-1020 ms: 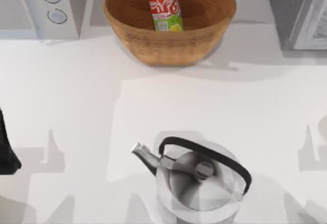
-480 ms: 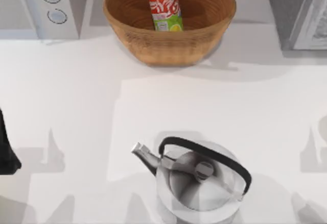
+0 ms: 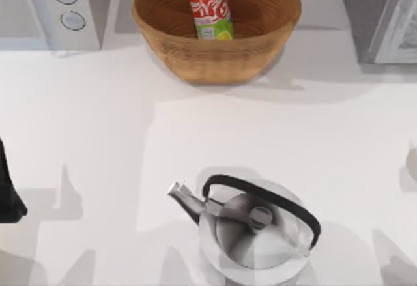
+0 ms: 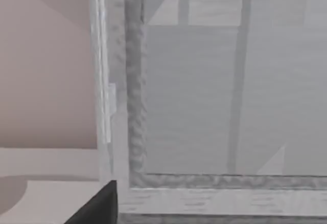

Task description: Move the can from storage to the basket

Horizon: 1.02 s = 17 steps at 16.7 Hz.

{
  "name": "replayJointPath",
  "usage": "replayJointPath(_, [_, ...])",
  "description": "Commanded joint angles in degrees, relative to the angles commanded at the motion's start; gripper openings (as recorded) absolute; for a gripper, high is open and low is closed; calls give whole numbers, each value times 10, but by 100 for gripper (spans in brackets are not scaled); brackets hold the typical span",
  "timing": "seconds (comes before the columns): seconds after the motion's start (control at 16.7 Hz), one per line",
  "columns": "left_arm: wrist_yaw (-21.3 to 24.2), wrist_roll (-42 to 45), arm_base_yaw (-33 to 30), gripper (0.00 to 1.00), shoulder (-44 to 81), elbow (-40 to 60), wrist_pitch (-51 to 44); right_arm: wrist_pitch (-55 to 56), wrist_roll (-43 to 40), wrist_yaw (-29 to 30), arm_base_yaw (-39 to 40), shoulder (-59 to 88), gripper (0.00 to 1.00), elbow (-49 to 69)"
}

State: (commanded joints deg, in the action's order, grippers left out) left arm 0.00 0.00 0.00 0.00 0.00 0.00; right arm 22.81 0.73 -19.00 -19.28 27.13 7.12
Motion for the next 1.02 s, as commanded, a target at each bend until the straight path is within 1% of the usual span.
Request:
replayJointPath(0.36, [0,0,0,100,0,0,0,238,6,-200,-201,326,100,70])
replayJointPath(0.6, [0,0,0,100,0,0,0,370,8,-310,-313,503,100,110])
replayJointPath(0.72, [0,0,0,100,0,0,0,418,9,-350,-355,564,100,125])
replayJointPath(0.84, [0,0,0,100,0,0,0,451,10,-378,-383,602,100,135])
replayJointPath(1.02, [0,0,0,100,0,0,0,465,10,-390,-395,617,100,139])
